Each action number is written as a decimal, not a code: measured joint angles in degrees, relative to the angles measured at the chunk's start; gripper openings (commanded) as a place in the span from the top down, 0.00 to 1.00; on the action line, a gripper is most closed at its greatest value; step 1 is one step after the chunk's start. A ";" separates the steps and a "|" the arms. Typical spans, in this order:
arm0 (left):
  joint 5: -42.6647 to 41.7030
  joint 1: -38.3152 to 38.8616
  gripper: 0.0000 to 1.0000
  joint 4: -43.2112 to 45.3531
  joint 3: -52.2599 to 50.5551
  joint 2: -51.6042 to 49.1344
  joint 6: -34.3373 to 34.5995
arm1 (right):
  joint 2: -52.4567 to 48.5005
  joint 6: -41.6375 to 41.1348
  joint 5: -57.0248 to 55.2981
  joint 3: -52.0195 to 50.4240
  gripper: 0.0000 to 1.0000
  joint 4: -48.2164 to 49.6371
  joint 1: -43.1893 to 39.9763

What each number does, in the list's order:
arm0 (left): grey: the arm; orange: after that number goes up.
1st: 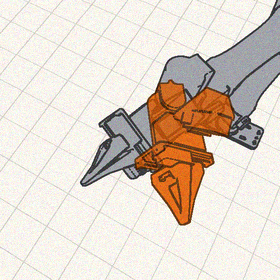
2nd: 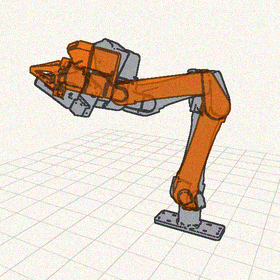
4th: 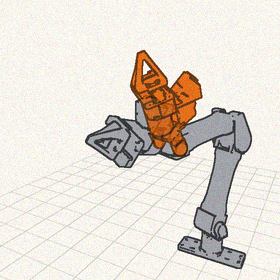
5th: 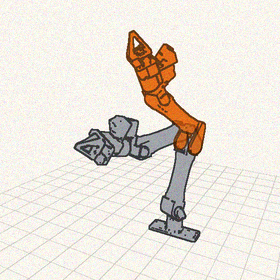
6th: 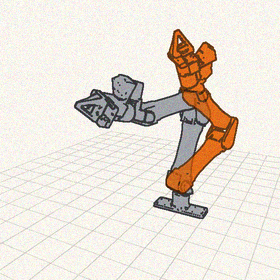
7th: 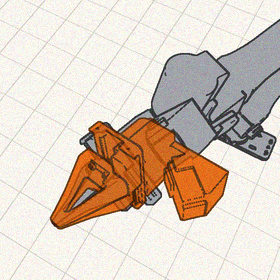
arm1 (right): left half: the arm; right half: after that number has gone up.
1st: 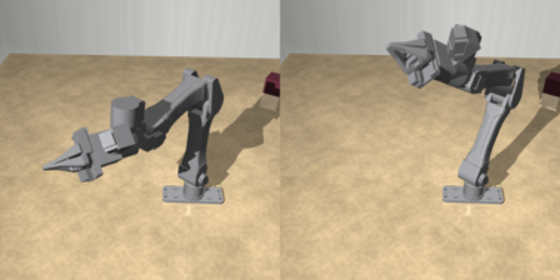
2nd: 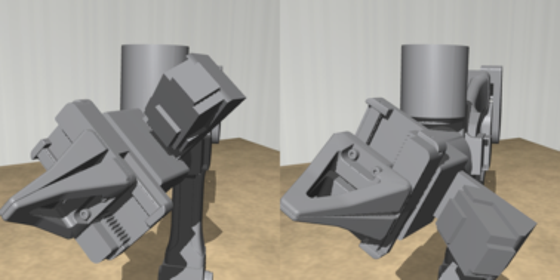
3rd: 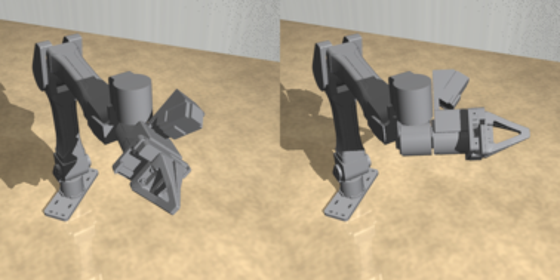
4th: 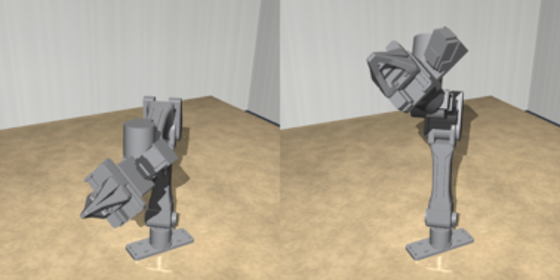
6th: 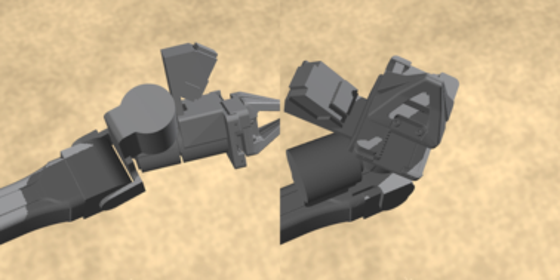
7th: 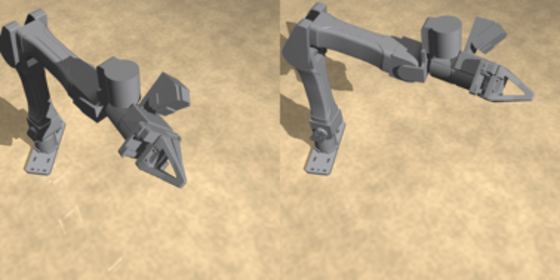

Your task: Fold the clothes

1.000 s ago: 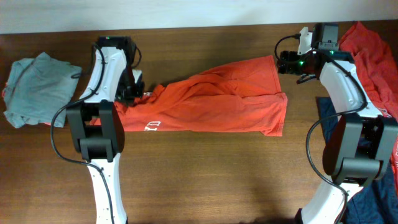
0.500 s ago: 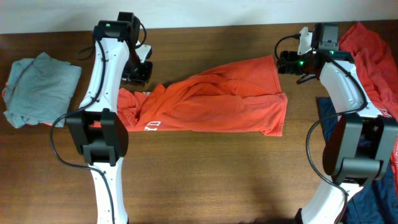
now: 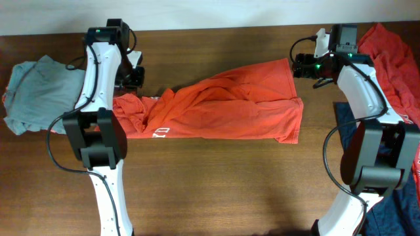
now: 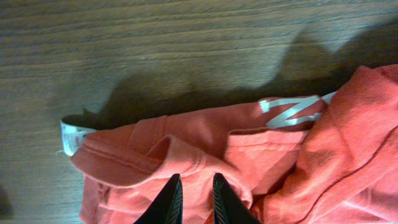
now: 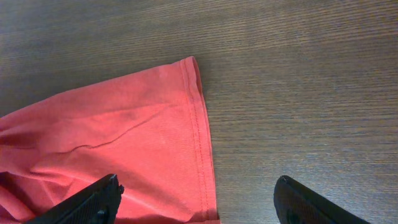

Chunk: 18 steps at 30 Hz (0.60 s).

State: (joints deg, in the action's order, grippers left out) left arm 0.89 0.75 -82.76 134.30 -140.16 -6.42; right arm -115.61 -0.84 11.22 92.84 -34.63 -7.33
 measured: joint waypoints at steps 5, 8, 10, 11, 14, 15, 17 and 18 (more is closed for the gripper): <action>-0.76 2.62 0.72 2.82 0.00 0.00 -2.01 | 0.00 0.02 0.00 0.00 0.17 0.00 0.00; -3.58 4.07 0.64 4.79 0.00 0.00 -5.20 | 0.00 0.02 0.00 0.00 0.17 0.00 0.00; -6.08 4.81 0.63 5.49 0.00 -0.13 -7.65 | 0.00 0.04 0.00 0.00 0.16 0.02 0.00; -8.20 5.03 0.63 5.92 0.00 -0.50 -9.22 | 0.00 0.02 0.00 0.00 0.16 0.02 0.00; -11.80 5.07 0.63 6.62 0.02 -3.32 -11.56 | 0.00 0.02 0.00 0.00 0.17 0.00 0.00; -12.50 5.07 0.63 6.80 0.02 -4.35 -11.98 | 0.00 0.07 0.00 0.00 0.16 0.00 0.00; -14.49 5.07 0.63 6.82 0.00 -6.71 -12.85 | 0.00 0.04 0.00 0.00 0.16 -0.02 0.00; -15.61 5.07 0.63 6.82 -0.07 -7.63 -13.42 | 0.00 0.02 0.00 0.00 0.17 -0.02 0.00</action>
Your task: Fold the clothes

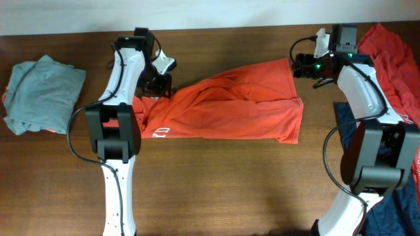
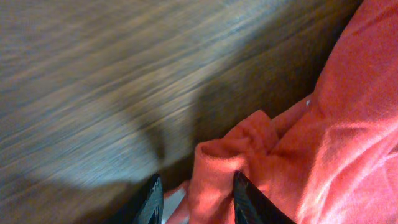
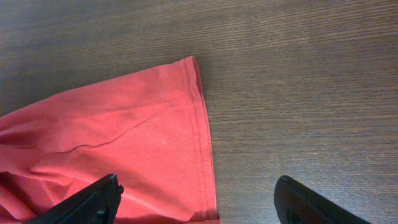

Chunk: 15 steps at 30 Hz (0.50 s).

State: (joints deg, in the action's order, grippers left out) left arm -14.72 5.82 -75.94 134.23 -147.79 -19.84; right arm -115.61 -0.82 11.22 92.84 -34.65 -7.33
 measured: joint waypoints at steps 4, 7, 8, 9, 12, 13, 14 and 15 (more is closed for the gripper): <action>-1.77 0.00 0.63 0.04 -0.13 -0.68 -1.07 | 0.00 0.00 0.00 0.00 0.16 -0.04 0.00; -2.49 -0.17 0.68 0.02 -0.11 -0.68 -1.68 | 0.00 0.00 0.00 0.00 0.17 -0.04 0.00; -2.51 -0.24 0.73 0.02 -0.11 -0.68 -1.68 | 0.00 0.04 0.00 0.00 0.17 -0.04 0.00; -2.62 -0.33 0.84 0.02 -0.11 -0.68 -1.84 | 0.00 0.02 0.00 0.00 0.16 -0.04 0.00; -2.91 -0.57 1.00 0.00 -0.11 -0.70 -2.14 | 0.00 -0.02 0.00 0.00 0.16 -0.02 0.00; -2.93 -0.61 1.00 0.00 -0.11 -0.70 -2.27 | 0.00 0.02 0.00 0.00 0.17 -0.02 0.00; -2.93 -0.59 1.00 -0.04 -0.11 -0.70 -2.27 | 0.00 -0.04 0.00 0.00 0.16 -0.02 0.00; -2.93 -0.59 1.00 -0.11 -0.11 -0.70 -2.27 | 0.00 -0.02 0.00 0.00 0.16 -0.02 0.00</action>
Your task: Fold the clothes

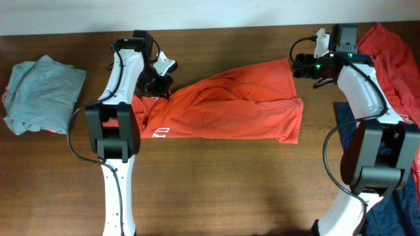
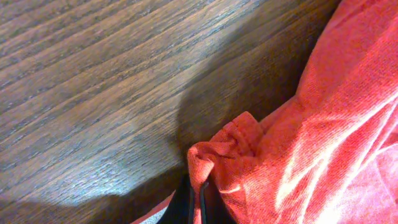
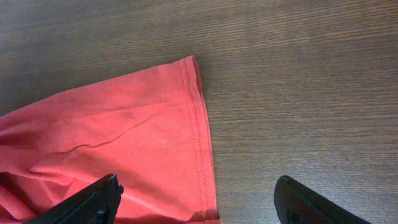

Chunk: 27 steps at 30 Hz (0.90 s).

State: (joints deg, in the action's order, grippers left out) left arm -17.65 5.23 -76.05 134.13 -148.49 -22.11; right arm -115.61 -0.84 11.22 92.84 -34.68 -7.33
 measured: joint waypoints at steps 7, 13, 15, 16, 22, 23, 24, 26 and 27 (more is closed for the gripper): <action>0.59 -0.74 1.00 -4.74 14.29 -1.01 0.24 | 0.00 0.02 0.00 0.00 0.16 -0.02 0.00; 3.82 -1.14 1.00 -3.67 29.05 -0.87 1.42 | 0.00 0.48 0.02 0.00 0.17 1.81 0.00; 5.75 -1.07 1.00 -2.54 29.70 -0.87 2.21 | 0.00 1.27 0.02 0.00 0.17 4.31 0.00; 6.34 -1.07 1.00 -1.75 29.70 -0.87 2.82 | 0.00 1.36 -0.02 0.00 0.16 5.09 0.00; 7.63 -0.79 1.00 1.57 29.70 -0.90 5.42 | 0.00 2.32 -0.63 0.00 0.14 10.80 0.00; 7.78 -0.66 1.00 1.57 29.70 -0.90 5.62 | -0.02 2.38 -0.66 0.00 0.14 12.28 0.00; 7.93 -0.44 1.00 1.62 29.70 -0.90 5.66 | -0.07 2.38 -0.68 0.02 0.14 13.44 0.00; 8.11 0.81 1.00 1.49 29.70 -0.90 5.86 | -1.18 2.38 -0.76 0.42 0.14 14.67 0.04; 8.22 1.44 1.00 1.27 29.70 -0.90 5.88 | -2.45 2.36 -0.81 1.01 0.14 14.95 0.20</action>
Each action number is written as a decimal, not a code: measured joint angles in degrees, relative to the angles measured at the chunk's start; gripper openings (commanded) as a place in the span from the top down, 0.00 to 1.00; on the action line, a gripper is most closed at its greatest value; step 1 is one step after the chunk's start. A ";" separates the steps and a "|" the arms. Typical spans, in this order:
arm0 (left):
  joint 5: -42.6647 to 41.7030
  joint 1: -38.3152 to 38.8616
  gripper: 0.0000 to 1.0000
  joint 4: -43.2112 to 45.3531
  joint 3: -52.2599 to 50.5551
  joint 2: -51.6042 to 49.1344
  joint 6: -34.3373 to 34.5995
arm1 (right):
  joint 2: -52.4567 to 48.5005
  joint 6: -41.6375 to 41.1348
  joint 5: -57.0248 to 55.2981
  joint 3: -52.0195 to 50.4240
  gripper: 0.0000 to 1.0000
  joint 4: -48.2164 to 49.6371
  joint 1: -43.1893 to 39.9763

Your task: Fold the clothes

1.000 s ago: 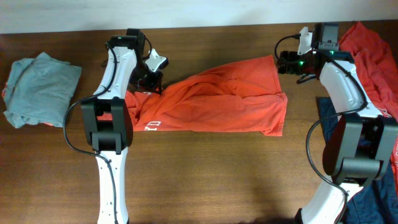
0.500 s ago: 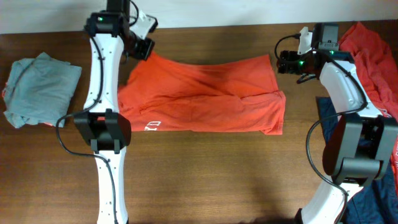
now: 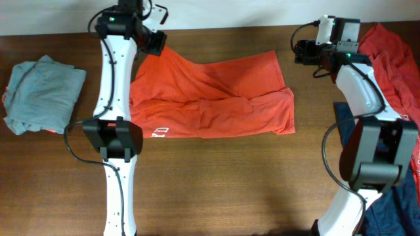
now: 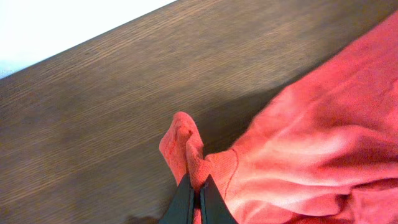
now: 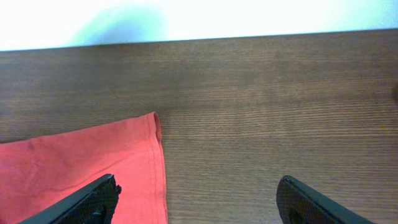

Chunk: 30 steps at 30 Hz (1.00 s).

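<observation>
An orange-red shirt [image 3: 210, 92] lies across the middle of the table, its upper left part drawn toward the far edge. My left gripper [image 3: 156, 40] is at that far left corner, shut on a pinched fold of the shirt [image 4: 186, 146]; in the left wrist view its fingertips [image 4: 194, 190] meet on the cloth. My right gripper [image 3: 303, 51] stands open near the far edge, just right of the shirt's upper right corner [image 5: 93, 162]. In the right wrist view, the right gripper [image 5: 196, 193] holds nothing.
A folded grey garment [image 3: 42, 92] lies at the left end of the table. Loose red clothes [image 3: 394, 46] are piled at the right, with dark blue cloth [image 3: 400, 203] below them. The table's far edge meets a white wall [image 5: 199, 15].
My left gripper, still shut on the fold, has moved from the shirt's left-middle to the table's far edge, and the shirt's upper left is spread out. The right gripper sits slightly farther back.
At first my left gripper hovered over the bunched left end of the shirt, jaws slightly apart. Then it stood farther right, open around a fold, then shut on it. Now the fold is at the far edge and the shirt lies wider. The right gripper stayed open throughout.
</observation>
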State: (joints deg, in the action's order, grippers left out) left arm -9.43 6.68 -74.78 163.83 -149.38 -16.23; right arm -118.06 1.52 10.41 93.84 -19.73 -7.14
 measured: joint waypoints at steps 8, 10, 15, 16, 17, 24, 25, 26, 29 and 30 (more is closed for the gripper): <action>3.10 5.16 1.00 -2.03 0.00 0.00 2.40 | -13.49 -1.97 -0.07 6.84 0.15 3.87 5.25; 3.91 4.96 1.00 -2.25 0.00 0.00 3.06 | -16.31 -3.78 -0.07 9.05 0.18 5.42 6.69; 4.57 4.55 1.00 -2.32 0.00 0.00 3.85 | -20.74 -7.98 -0.04 10.62 0.22 10.75 8.59; 4.63 4.50 1.00 -2.32 0.00 0.00 3.87 | -21.27 -8.48 -0.07 10.62 0.23 11.30 8.81; 4.79 4.50 1.00 -2.29 0.00 0.00 3.87 | -21.75 -8.94 -0.26 10.62 0.23 11.76 8.92; 5.42 4.50 1.00 -2.27 0.00 0.00 3.89 | -23.67 -10.36 -1.60 10.91 0.39 14.91 9.11; 5.53 4.50 1.00 -2.25 0.00 0.00 3.87 | -23.76 -10.47 -1.64 10.95 0.44 15.17 9.11; 5.84 4.50 1.00 -2.25 0.00 0.00 3.87 | -23.82 -10.88 -1.75 10.95 0.54 15.10 9.11; 6.69 4.50 1.00 -2.16 0.00 0.00 3.89 | -24.20 -10.99 -2.01 11.06 0.85 15.34 9.11; 6.84 4.50 1.00 -2.16 0.00 0.00 3.89 | -24.26 -11.08 -1.99 11.21 0.94 15.04 9.11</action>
State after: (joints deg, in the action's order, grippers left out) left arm -2.59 11.18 -76.95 163.83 -149.38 -12.34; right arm -142.32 -9.56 8.43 105.06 -4.69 1.98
